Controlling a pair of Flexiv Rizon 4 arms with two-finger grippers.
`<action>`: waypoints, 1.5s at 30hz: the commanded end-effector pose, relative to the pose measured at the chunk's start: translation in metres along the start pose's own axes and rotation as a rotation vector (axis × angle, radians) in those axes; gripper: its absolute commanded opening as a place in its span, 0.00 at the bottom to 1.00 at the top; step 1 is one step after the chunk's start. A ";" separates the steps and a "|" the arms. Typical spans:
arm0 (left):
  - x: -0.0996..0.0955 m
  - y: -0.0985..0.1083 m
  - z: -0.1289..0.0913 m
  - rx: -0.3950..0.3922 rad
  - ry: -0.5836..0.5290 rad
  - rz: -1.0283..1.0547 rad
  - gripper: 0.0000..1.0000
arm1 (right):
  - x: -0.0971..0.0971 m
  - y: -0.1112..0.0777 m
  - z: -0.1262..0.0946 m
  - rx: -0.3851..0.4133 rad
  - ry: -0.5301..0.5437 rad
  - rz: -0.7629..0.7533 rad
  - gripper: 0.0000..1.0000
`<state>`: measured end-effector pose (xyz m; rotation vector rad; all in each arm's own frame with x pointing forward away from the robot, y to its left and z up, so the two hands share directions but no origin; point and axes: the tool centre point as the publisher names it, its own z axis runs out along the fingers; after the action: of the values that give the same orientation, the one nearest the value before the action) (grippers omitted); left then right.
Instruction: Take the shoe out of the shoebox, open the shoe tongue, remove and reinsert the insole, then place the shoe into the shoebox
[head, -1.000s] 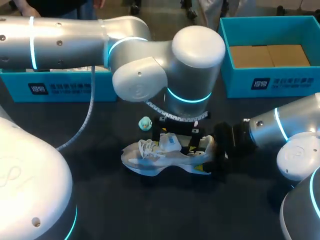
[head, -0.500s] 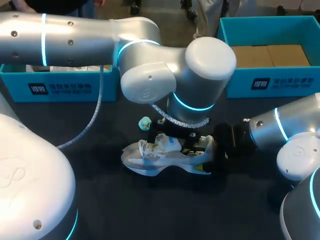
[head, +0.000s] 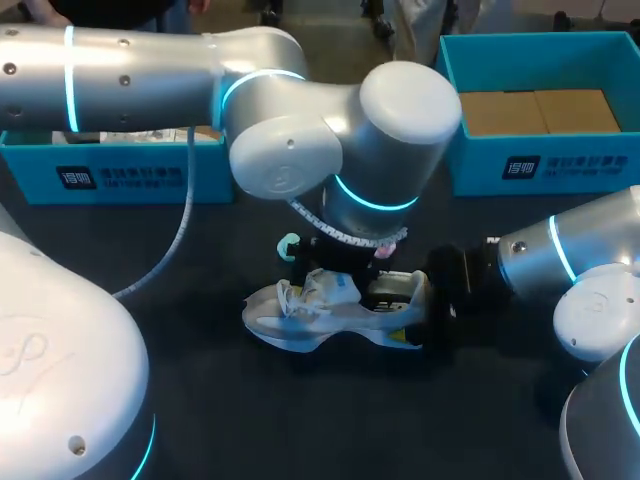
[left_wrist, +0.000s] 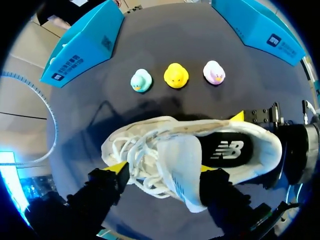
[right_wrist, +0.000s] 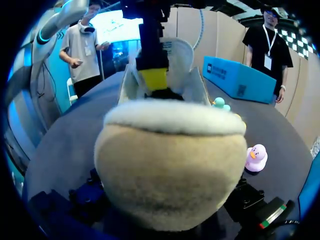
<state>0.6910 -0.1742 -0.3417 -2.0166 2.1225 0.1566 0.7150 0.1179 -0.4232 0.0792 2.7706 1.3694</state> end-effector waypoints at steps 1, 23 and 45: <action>-0.011 0.001 -0.006 -0.021 0.041 0.012 0.18 | 0.001 -0.001 0.002 0.003 -0.001 0.000 0.00; -0.046 0.007 -0.015 -0.068 0.156 -0.010 0.00 | 0.001 -0.001 0.002 0.003 -0.001 0.000 0.00; -0.086 0.015 0.025 -0.101 0.064 -0.115 0.42 | 0.001 -0.001 0.002 0.003 -0.001 0.000 0.00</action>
<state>0.6826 -0.0924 -0.3448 -2.2092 2.0630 0.2053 0.7150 0.1180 -0.4230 0.0787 2.7705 1.3696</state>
